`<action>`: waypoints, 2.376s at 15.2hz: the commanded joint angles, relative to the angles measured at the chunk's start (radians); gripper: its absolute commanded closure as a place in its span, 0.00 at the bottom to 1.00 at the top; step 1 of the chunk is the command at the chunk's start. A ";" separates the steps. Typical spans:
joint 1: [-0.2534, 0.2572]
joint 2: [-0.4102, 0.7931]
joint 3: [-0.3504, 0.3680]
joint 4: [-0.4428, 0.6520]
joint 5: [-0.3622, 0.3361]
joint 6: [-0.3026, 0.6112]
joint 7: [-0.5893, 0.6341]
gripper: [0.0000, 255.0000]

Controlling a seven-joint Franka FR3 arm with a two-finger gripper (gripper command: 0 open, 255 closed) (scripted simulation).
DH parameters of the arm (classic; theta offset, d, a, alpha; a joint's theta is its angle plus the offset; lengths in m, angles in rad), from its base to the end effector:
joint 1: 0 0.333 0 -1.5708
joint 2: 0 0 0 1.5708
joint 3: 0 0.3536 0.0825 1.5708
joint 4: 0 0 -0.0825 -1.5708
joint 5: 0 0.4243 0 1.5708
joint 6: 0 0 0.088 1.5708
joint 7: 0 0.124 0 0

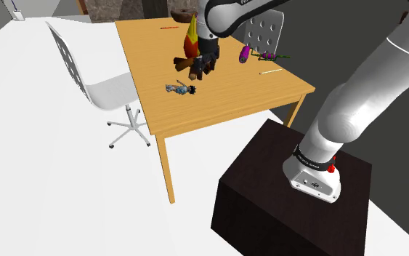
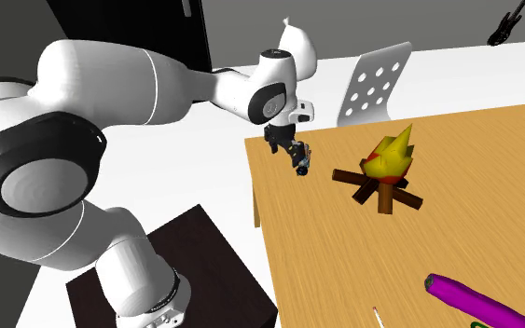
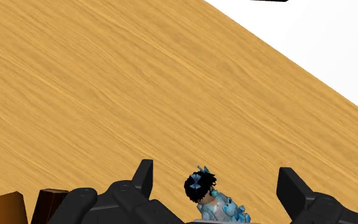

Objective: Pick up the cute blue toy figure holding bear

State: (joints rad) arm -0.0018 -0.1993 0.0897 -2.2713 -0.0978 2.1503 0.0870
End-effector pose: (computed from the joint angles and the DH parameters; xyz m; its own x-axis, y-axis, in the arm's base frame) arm 0.5186 0.0414 0.4476 0.9951 0.0541 0.0829 0.0460 -0.9943 0.0964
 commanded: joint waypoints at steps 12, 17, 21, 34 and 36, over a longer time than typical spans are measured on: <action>0.023 0.458 0.018 0.344 -0.112 0.151 0.007 0.00; 0.026 0.493 0.014 0.321 -0.127 0.208 0.022 0.00; 0.027 0.503 0.012 0.314 -0.131 0.224 0.027 1.00; 0.024 0.476 0.016 0.331 -0.120 0.181 0.014 1.00; 0.024 0.462 0.018 0.341 -0.114 0.158 0.008 1.00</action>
State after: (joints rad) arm 0.0228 0.2708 0.1069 -1.9361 -0.2152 2.3217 0.0997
